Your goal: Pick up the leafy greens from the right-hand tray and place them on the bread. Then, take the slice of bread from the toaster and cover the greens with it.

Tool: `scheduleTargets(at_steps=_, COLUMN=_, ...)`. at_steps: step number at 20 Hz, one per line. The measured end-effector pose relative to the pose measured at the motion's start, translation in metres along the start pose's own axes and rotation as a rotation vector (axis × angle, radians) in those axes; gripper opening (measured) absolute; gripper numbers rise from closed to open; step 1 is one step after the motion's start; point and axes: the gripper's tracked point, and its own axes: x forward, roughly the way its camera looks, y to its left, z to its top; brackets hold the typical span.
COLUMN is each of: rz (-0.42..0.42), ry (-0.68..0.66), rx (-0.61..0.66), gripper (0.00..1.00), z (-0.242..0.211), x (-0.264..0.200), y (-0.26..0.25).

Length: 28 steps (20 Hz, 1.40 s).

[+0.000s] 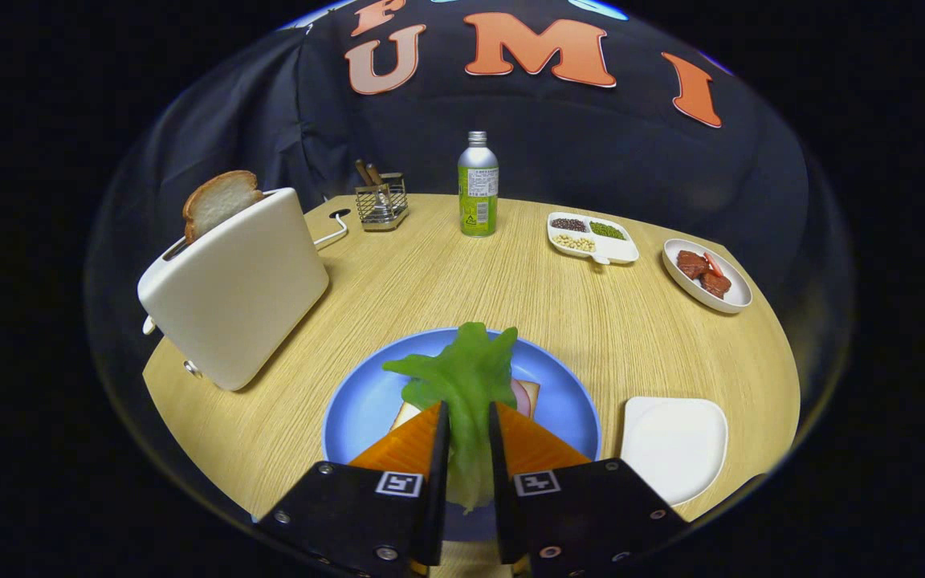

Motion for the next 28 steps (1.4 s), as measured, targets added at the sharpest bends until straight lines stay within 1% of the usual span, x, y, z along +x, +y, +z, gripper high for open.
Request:
scheduleTargets(at_steps=1, rz=-0.005, ry=-0.008, rx=0.007, gripper=0.39, z=0.002, x=-0.002, y=0.0)
scheduleTargets(at_steps=2, rz=-0.011, ry=-0.014, rx=0.012, gripper=0.43, z=0.005, x=-0.003, y=0.0)
scheduleTargets(at_steps=3, rz=-0.017, ry=-0.02, rx=0.015, gripper=0.5, z=0.007, x=-0.005, y=0.0)
scheduleTargets(at_steps=4, rz=-0.024, ry=-0.027, rx=0.016, gripper=0.54, z=0.01, x=-0.008, y=-0.001)
scheduleTargets(at_steps=5, rz=-0.035, ry=-0.034, rx=0.016, gripper=0.6, z=0.013, x=-0.009, y=-0.002)
scheduleTargets(at_steps=6, rz=-0.044, ry=-0.04, rx=0.015, gripper=0.64, z=0.015, x=-0.011, y=-0.002)
scheduleTargets(at_steps=7, rz=-0.048, ry=-0.047, rx=0.015, gripper=0.75, z=0.019, x=-0.012, y=0.0)
scheduleTargets(at_steps=8, rz=-0.05, ry=-0.055, rx=0.016, gripper=0.8, z=0.023, x=-0.014, y=0.002)
scheduleTargets(at_steps=9, rz=-0.052, ry=-0.065, rx=0.017, gripper=0.9, z=0.028, x=-0.015, y=0.004)
scheduleTargets(at_steps=11, rz=-0.062, ry=-0.088, rx=0.019, gripper=0.98, z=0.04, x=-0.018, y=0.008)
scheduleTargets(at_steps=17, rz=-0.064, ry=-0.134, rx=0.0, gripper=0.98, z=0.084, x=-0.029, y=0.037)
scheduleTargets(at_steps=23, rz=-0.025, ry=-0.192, rx=-0.024, gripper=0.98, z=0.136, x=-0.034, y=0.084)
scheduleTargets(at_steps=28, rz=0.009, ry=-0.218, rx=-0.05, gripper=0.98, z=0.168, x=-0.038, y=0.123)
